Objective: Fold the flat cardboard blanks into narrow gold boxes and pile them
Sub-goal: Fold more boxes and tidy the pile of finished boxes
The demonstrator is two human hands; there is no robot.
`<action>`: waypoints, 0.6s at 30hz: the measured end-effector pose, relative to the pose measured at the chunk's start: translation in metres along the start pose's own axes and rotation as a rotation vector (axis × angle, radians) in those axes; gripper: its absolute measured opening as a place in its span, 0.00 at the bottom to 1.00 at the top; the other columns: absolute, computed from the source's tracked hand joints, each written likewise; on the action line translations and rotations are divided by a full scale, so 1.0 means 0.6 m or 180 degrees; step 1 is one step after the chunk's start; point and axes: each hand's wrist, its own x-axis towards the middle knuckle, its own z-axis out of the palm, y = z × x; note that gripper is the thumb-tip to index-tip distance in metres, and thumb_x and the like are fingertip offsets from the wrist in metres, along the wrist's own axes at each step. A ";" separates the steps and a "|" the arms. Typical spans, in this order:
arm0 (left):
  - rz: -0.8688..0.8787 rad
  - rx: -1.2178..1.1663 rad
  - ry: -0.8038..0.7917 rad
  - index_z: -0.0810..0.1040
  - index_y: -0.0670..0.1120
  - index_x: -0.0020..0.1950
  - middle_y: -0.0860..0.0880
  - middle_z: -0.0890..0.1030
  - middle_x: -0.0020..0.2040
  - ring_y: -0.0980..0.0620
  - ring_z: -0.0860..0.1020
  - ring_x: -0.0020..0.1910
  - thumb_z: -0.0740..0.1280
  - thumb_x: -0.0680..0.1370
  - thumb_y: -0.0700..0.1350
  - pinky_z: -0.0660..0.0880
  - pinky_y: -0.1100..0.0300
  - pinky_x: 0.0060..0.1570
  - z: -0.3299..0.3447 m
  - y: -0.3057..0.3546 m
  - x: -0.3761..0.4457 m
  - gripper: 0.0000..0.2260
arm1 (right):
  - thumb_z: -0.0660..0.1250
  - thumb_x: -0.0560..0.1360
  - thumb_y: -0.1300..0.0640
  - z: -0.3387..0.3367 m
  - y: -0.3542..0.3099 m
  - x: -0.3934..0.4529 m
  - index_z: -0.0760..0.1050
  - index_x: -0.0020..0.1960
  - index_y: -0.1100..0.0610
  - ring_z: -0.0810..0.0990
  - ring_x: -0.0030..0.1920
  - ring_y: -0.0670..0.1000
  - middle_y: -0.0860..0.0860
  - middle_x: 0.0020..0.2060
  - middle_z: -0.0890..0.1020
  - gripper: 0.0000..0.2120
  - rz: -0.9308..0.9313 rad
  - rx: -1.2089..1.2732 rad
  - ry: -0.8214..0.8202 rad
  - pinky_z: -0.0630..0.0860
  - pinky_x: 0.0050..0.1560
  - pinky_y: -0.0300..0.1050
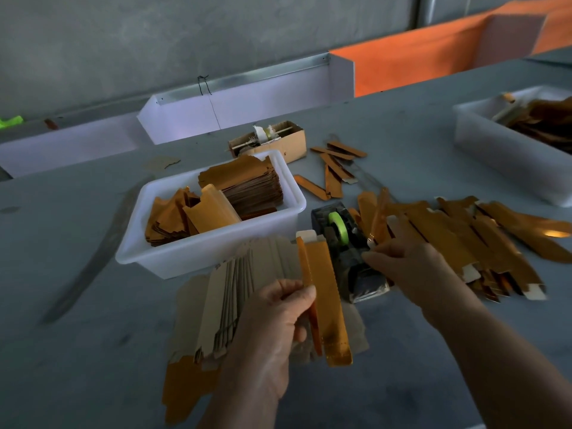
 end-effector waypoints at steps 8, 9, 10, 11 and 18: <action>-0.0107 0.0239 0.0008 0.80 0.45 0.39 0.49 0.80 0.31 0.54 0.73 0.27 0.69 0.75 0.41 0.68 0.60 0.29 0.004 -0.007 0.002 0.05 | 0.69 0.74 0.55 0.017 -0.006 0.010 0.78 0.38 0.51 0.81 0.38 0.52 0.54 0.36 0.82 0.06 0.0236 0.0263 -0.0046 0.76 0.37 0.44; -0.0132 0.0226 0.0019 0.80 0.45 0.39 0.49 0.80 0.31 0.54 0.73 0.27 0.69 0.75 0.41 0.68 0.61 0.28 0.005 -0.007 0.003 0.05 | 0.69 0.74 0.55 0.018 -0.008 0.010 0.77 0.37 0.51 0.81 0.38 0.51 0.53 0.37 0.82 0.07 0.0240 0.0252 -0.0023 0.76 0.36 0.42; -0.0156 0.0203 0.0022 0.80 0.45 0.40 0.49 0.80 0.31 0.55 0.72 0.26 0.69 0.75 0.41 0.68 0.62 0.27 0.005 -0.007 0.004 0.04 | 0.69 0.74 0.56 0.020 -0.008 0.012 0.77 0.36 0.50 0.81 0.40 0.51 0.52 0.39 0.81 0.08 0.0199 0.0139 0.0055 0.75 0.36 0.41; -0.0176 0.0196 0.0021 0.80 0.45 0.40 0.48 0.80 0.32 0.55 0.72 0.26 0.70 0.75 0.41 0.68 0.62 0.27 0.006 -0.007 0.004 0.04 | 0.69 0.74 0.56 0.024 -0.007 0.012 0.77 0.36 0.50 0.80 0.42 0.52 0.53 0.43 0.81 0.08 0.0126 -0.0039 0.0190 0.76 0.38 0.42; -0.0119 0.0318 -0.0047 0.79 0.47 0.38 0.51 0.79 0.31 0.56 0.73 0.28 0.69 0.75 0.42 0.70 0.62 0.29 0.004 -0.014 0.003 0.06 | 0.69 0.73 0.59 0.036 0.014 -0.014 0.78 0.37 0.56 0.78 0.54 0.56 0.55 0.55 0.77 0.06 0.0221 0.2125 0.0228 0.74 0.45 0.42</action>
